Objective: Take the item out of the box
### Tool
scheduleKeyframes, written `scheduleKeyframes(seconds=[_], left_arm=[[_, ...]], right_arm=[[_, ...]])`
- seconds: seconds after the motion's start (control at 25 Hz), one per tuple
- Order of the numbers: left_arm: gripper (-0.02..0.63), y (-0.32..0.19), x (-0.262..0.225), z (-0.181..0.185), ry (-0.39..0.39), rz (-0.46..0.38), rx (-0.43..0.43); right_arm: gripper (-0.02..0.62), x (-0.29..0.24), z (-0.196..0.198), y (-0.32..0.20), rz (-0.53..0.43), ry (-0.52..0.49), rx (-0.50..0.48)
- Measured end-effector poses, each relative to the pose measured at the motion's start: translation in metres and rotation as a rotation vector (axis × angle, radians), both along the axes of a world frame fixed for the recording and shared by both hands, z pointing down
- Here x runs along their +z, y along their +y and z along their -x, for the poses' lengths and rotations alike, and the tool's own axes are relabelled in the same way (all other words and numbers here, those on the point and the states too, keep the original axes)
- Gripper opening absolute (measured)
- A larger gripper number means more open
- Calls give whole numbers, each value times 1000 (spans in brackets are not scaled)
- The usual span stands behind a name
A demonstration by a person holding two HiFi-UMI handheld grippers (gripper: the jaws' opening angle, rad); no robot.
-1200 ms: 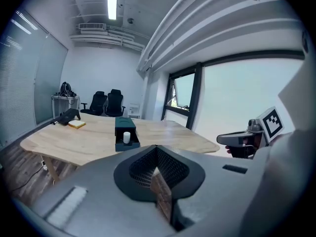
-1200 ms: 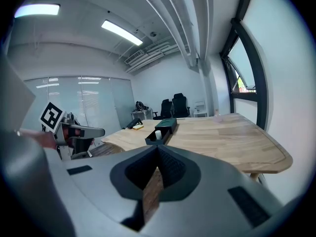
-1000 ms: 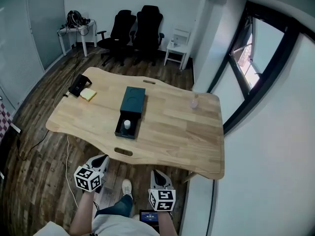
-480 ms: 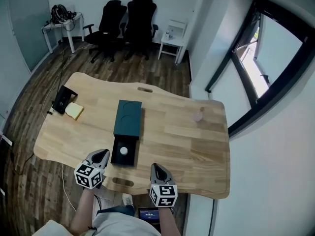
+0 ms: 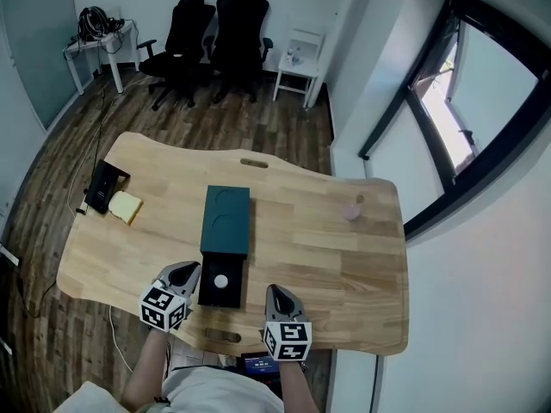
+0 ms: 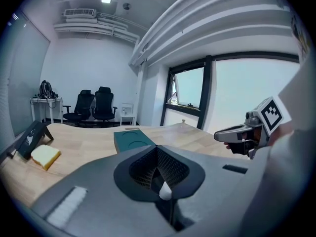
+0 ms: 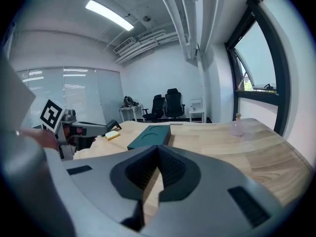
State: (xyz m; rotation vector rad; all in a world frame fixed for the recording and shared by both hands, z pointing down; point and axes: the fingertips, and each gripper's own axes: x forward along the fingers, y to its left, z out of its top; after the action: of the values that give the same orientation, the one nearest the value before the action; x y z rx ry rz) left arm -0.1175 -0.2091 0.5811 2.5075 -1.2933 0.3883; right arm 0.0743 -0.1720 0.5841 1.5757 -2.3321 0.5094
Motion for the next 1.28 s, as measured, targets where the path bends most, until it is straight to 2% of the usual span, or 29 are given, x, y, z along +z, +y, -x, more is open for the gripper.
scheduleKeyframes(seconds=[0.88,1.08,1.28], left_arm=[[2,21,37,-6,-35,72,-43],[2,25,54,-17,-53,108,-14],[21,26,78,-30,-105,170,34]], right_arm=[[5,25,-7,8,34,3,-45],[5,36,-9,7,52,3,-52],[5,49,-9,5,77,-1,-62]])
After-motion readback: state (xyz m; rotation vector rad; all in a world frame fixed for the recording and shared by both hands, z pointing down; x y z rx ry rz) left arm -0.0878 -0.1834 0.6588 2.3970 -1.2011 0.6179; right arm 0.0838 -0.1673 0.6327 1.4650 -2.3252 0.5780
